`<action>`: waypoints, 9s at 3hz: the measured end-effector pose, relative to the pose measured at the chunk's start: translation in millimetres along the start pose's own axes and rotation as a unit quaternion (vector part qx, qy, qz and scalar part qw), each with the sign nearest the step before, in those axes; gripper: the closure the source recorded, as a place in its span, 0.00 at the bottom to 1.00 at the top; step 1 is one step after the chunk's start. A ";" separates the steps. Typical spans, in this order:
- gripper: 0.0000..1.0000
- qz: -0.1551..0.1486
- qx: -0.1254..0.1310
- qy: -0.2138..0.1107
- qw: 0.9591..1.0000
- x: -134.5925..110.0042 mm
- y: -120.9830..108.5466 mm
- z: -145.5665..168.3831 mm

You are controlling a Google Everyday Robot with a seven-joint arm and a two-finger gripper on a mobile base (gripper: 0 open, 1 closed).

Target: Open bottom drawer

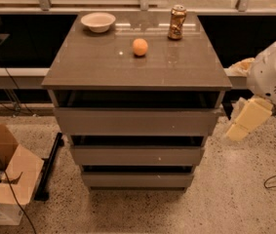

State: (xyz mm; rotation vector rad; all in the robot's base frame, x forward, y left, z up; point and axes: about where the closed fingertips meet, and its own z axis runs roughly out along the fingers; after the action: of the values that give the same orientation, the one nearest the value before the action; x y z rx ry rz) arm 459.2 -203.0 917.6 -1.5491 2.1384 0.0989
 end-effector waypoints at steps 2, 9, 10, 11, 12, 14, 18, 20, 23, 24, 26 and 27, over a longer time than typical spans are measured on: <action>0.00 0.023 -0.006 -0.034 0.999 11.3 4.0 37.4; 0.00 0.162 -0.094 -0.091 0.978 104.6 49.9 308.2; 0.00 0.165 -0.077 -0.064 0.981 107.9 51.0 321.4; 0.00 0.182 -0.061 -0.023 0.981 126.4 64.5 364.0; 0.00 0.206 -0.046 -0.014 0.977 146.0 71.5 406.2; 0.00 0.276 -0.066 -0.087 0.955 176.8 80.0 477.4; 0.00 0.347 -0.088 -0.159 0.920 209.6 50.4 581.8; 0.00 0.353 -0.068 -0.152 0.921 209.7 50.8 619.2; 0.00 0.355 -0.068 -0.163 0.918 207.8 13.7 690.9; 0.00 0.358 -0.073 -0.160 0.917 209.5 10.5 700.8; 0.42 0.362 -0.079 -0.149 0.917 211.4 13.9 703.6; 0.46 0.362 -0.079 -0.149 0.917 211.4 13.9 703.6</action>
Offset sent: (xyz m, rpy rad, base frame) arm 0.0051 0.0027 -0.0345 0.0802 0.0124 -0.0113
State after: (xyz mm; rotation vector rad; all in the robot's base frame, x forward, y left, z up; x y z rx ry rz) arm 641.0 -145.1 208.0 -0.6709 2.3660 0.7215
